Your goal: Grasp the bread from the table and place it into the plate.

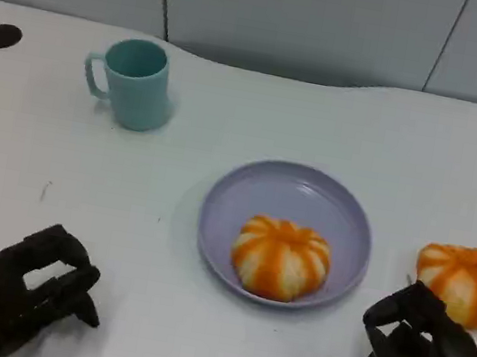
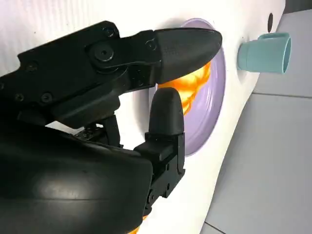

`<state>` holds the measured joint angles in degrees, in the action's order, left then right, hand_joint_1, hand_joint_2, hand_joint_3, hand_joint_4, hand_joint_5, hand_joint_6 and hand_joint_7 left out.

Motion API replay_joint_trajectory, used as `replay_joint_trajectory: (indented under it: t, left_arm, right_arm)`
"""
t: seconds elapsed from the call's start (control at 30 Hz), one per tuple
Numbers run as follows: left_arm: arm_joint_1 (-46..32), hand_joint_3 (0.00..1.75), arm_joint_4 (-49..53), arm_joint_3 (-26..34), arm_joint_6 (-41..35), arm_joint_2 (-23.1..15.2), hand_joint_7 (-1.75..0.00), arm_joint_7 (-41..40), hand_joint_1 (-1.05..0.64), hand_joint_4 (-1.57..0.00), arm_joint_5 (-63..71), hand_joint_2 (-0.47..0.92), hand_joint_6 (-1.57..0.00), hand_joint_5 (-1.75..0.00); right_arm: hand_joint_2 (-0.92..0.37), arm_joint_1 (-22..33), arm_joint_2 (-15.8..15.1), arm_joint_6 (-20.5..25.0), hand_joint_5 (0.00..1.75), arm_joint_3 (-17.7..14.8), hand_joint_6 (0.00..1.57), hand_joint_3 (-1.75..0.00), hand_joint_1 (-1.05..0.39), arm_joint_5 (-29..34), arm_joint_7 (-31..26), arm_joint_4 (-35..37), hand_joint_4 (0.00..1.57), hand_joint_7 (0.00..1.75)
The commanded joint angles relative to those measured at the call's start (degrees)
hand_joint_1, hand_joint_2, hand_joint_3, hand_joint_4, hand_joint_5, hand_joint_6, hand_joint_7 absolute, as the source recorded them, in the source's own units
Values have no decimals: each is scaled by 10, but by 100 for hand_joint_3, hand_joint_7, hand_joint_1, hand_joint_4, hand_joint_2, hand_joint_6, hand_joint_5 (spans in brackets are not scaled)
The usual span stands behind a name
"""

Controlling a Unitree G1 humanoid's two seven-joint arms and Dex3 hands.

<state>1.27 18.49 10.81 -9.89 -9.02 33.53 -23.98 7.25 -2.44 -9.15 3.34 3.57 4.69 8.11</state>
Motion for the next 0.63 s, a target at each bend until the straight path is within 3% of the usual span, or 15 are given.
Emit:
replay_joint_trajectory:
  t: [0.03,0.5,0.63]
  left_arm:
    - [-2,12,-4,5,-4,-5,-175,-2,-28,-57,-2,92,-38,-175]
    - [-4,10,6,3,20,-9,-175,12,-32,-56,3,92,-42,-175]
    - [-12,9,-2,3,9,-4,-175,3,-30,-57,1,92,-41,-175]
  right_arm:
    - [-92,2,-4,9,175,-6,37,-33,-28,-3,-3,-9,56,174]
    - [-92,4,-7,5,175,-2,37,-33,-26,8,-8,-10,57,175]
    - [-92,4,-8,-36,175,-3,36,-33,-26,0,-1,19,56,175]
